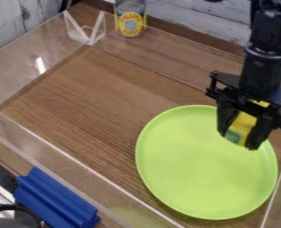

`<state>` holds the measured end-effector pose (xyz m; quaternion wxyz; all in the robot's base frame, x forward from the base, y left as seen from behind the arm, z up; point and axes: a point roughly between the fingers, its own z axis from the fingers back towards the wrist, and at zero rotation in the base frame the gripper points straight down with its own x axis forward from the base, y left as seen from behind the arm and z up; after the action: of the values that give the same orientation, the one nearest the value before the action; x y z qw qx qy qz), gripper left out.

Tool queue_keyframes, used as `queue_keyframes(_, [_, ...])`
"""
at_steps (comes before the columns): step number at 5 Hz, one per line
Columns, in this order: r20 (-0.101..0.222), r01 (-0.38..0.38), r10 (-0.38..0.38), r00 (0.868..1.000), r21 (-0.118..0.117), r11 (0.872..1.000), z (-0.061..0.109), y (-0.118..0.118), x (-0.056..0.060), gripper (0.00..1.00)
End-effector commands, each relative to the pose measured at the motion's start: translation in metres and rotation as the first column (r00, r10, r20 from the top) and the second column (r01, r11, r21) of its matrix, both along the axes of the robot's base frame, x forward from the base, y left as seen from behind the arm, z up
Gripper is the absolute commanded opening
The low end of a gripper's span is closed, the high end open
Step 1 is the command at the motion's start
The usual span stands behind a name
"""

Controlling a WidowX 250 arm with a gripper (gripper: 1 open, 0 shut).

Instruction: Put the banana in the green plate

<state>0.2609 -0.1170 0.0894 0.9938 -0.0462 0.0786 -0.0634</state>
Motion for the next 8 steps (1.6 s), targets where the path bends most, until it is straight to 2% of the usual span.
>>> queue_keyframes(1, [0.055,0.011,-0.009,0.998,-0.030,1.000,0.013,-0.004,0.011,0.00])
queue_keyframes(6, [0.043,0.081,-0.079,0.996,-0.052,0.995,0.013,-0.011,0.010,0.00])
queue_keyframes(7, [0.038,0.061,-0.059,0.998,-0.050,0.997,0.011,-0.004,-0.009,0.00])
queue_keyframes(8, [0.044,0.051,-0.049,0.998,-0.053,0.997,-0.001,0.002,-0.027,0.00])
